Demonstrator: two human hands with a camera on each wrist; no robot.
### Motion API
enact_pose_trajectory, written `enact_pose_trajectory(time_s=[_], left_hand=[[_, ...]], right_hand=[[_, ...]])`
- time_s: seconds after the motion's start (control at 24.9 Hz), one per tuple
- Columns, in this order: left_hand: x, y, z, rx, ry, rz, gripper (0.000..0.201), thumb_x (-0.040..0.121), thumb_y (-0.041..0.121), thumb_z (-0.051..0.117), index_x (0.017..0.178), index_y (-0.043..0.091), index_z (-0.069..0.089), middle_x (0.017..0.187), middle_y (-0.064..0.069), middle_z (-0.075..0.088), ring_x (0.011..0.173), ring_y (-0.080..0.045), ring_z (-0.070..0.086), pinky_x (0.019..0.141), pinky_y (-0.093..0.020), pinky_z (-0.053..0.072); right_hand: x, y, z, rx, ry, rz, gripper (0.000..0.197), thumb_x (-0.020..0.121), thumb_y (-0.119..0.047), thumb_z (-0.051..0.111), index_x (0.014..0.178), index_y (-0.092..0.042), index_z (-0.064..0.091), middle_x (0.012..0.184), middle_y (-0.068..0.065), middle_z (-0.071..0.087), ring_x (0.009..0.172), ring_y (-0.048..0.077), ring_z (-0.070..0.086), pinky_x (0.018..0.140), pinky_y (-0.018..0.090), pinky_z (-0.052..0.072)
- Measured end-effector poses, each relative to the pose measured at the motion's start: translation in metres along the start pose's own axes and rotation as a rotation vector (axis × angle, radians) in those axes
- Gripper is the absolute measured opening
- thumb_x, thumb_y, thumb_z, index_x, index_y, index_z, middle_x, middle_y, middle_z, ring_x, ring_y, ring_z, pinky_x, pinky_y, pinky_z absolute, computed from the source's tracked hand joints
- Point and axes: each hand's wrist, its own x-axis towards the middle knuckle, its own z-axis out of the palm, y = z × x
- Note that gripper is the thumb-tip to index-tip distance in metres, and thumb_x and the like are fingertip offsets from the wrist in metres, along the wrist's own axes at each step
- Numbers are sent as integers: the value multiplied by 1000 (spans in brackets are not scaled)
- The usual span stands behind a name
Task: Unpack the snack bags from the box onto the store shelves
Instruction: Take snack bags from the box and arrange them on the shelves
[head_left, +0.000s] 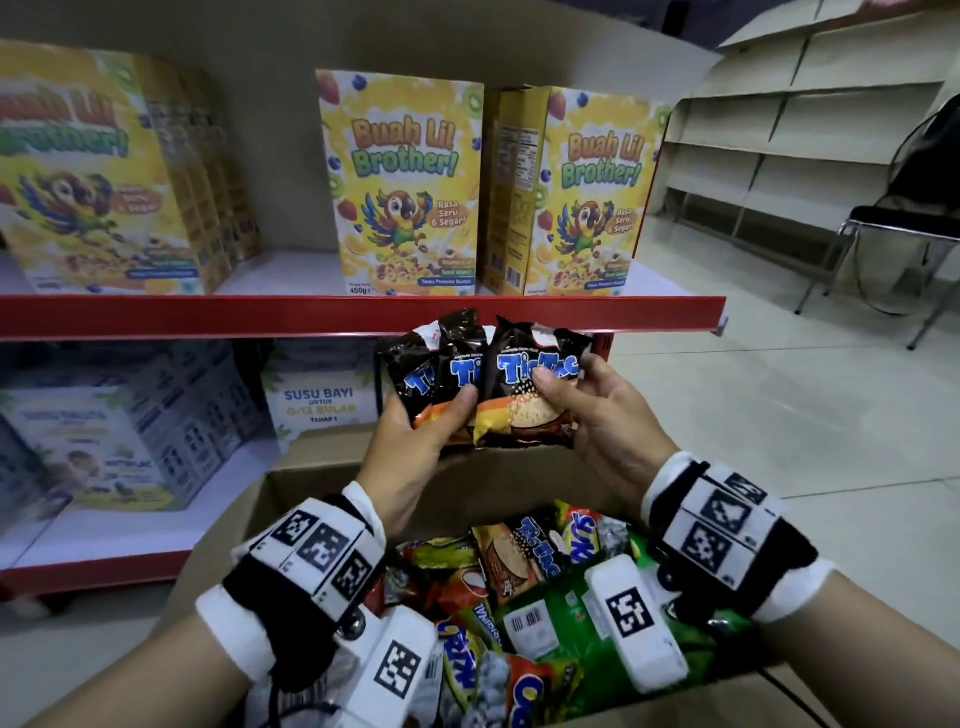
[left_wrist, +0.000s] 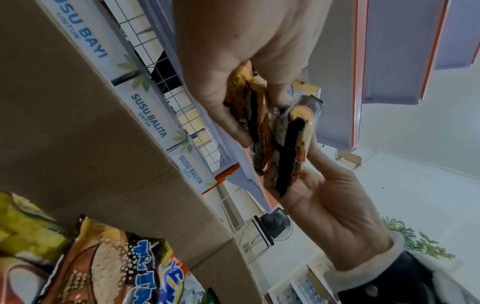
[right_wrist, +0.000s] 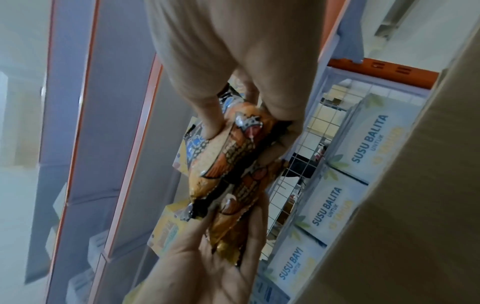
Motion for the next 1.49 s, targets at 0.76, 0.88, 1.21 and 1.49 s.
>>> enact_pose_trajectory(time_s=[0.76, 0.88, 1.21, 1.49], left_hand=[[-6, 7, -9, 168, -208, 41, 90, 39, 34, 95, 118, 25, 54, 113, 1, 70, 109, -19, 65, 95, -41, 51], [-9, 8, -5, 136, -254, 17, 104, 30, 55, 91, 121, 26, 50, 113, 3, 71, 106, -16, 67, 91, -36, 52], [-12, 9, -4, 153, -195, 59, 85, 44, 27, 94, 119, 23, 55, 108, 4, 73, 103, -16, 68, 86, -33, 55], [-11, 19, -7, 12, -233, 43, 66, 59, 35, 76, 119, 21, 53, 113, 0, 71, 101, -16, 69, 76, -28, 58]], right_hand=[[-7, -8, 0, -259, -122, -109, 42, 63, -22, 80, 101, -10, 65, 89, 3, 75, 78, 19, 72, 61, 27, 56], [-6, -8, 2, -276, -51, -125, 33, 65, -24, 79, 90, -10, 63, 77, 5, 72, 69, 21, 69, 59, 30, 56], [-8, 0, 11, -284, -104, -160, 49, 62, -38, 80, 107, -25, 65, 108, 7, 71, 100, 28, 67, 86, 43, 54], [-9, -1, 7, -292, -115, -117, 34, 69, -31, 73, 96, -13, 65, 84, 1, 74, 75, 15, 71, 64, 25, 55]])
